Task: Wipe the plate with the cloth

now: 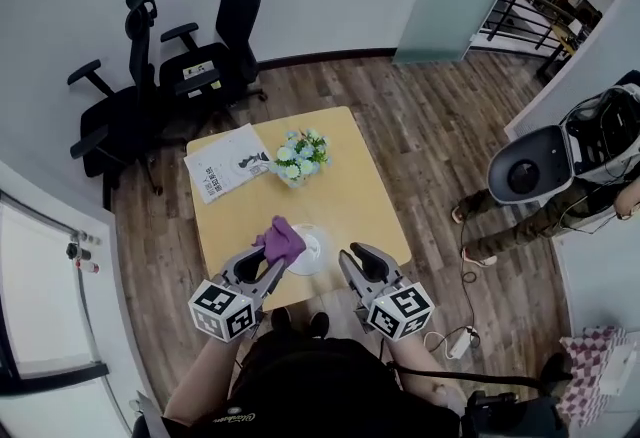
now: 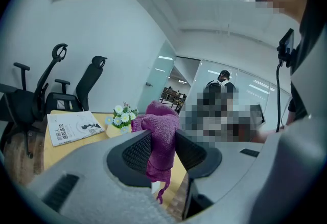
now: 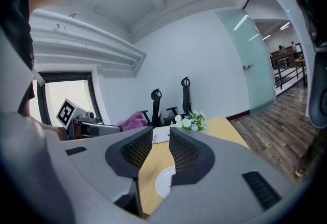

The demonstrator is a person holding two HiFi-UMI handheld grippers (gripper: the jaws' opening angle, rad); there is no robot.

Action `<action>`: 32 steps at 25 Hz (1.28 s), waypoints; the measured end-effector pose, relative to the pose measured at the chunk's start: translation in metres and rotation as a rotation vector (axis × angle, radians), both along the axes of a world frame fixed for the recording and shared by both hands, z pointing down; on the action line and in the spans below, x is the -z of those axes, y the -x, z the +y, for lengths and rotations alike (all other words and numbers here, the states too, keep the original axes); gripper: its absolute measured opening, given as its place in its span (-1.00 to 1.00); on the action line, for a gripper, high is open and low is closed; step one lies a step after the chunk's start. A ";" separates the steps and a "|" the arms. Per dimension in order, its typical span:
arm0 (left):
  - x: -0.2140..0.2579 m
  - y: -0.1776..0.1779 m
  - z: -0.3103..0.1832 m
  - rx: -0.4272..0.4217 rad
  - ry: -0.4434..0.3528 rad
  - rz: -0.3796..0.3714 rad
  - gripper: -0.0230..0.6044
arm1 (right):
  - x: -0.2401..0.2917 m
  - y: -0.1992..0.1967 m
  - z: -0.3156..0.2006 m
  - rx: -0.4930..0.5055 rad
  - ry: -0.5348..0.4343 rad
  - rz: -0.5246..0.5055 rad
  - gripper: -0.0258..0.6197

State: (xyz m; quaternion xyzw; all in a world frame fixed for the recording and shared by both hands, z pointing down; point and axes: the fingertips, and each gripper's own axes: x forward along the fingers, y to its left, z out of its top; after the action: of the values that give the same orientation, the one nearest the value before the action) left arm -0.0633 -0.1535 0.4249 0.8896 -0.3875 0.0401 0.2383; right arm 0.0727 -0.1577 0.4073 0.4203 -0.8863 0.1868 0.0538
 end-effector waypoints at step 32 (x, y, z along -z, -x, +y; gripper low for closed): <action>-0.193 -0.024 -0.110 -0.211 0.285 -0.316 -0.49 | -0.155 0.020 0.024 0.056 0.338 0.078 -0.60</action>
State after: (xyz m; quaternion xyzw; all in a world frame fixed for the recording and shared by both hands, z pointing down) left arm -0.0396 -0.2634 0.6175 0.8653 -0.3153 0.2577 0.2922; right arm 0.0530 -0.1335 0.5622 0.3875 -0.8509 0.3149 0.1632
